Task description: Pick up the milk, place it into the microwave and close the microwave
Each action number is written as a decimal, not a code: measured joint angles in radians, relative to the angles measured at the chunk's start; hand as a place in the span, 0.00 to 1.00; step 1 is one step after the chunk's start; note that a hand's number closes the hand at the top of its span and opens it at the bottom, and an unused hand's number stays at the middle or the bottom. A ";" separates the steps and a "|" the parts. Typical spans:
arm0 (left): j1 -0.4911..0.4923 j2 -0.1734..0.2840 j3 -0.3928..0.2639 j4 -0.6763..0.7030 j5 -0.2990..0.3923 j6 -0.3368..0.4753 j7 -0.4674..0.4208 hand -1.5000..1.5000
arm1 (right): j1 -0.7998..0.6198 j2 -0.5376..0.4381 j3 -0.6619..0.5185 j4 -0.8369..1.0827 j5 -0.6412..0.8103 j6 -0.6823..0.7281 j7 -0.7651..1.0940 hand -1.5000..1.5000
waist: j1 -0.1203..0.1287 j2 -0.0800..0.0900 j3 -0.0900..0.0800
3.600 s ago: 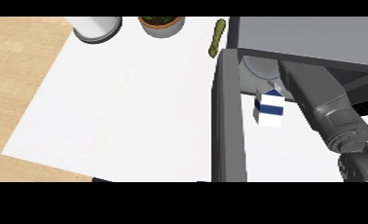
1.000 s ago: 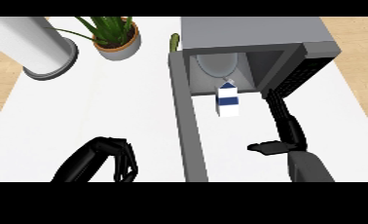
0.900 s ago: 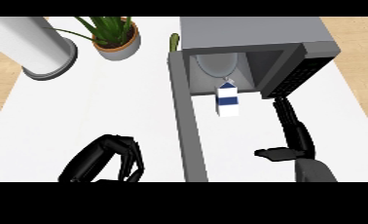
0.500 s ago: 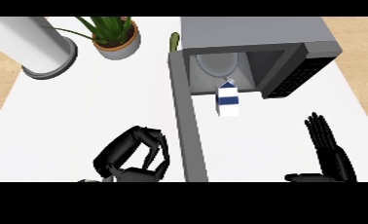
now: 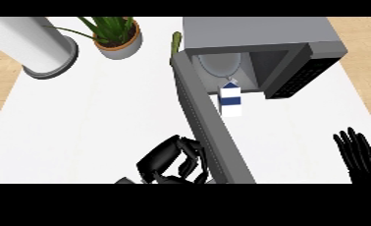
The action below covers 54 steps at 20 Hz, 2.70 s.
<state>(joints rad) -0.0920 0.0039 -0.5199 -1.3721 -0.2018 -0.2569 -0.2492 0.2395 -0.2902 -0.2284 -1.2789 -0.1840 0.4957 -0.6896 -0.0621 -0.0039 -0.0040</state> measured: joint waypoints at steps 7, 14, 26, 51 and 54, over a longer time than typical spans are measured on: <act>-0.124 0.004 -0.239 0.101 0.137 0.263 0.052 1.00 | 0.069 -0.031 0.037 -0.239 -0.149 0.072 0.131 0.00 | -0.012 0.005 0.000; -0.281 0.020 -0.390 0.166 0.271 0.519 0.099 1.00 | 0.091 -0.061 0.079 -0.436 -0.252 0.112 0.236 0.00 | -0.043 0.012 -0.001; -0.508 0.009 -0.449 0.255 0.480 0.794 0.098 1.00 | 0.099 -0.111 0.127 -0.619 -0.355 0.129 0.365 0.00 | -0.107 0.030 -0.002; -0.774 -0.005 -0.401 0.501 0.876 0.840 -0.006 1.00 | 0.080 -0.184 0.101 -0.765 -0.525 0.037 0.539 0.00 | -0.169 0.064 0.000; -0.791 -0.005 -0.395 0.520 0.915 0.823 -0.023 1.00 | 0.074 -0.190 0.095 -0.771 -0.539 0.030 0.548 0.00 | -0.171 0.067 0.000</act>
<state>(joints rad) -0.8826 -0.0011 -0.9151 -0.8521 0.7129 0.5657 -0.2722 0.3132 -0.4805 -0.1336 -2.0499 -0.7234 0.5256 -0.1414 -0.2330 0.0632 -0.0041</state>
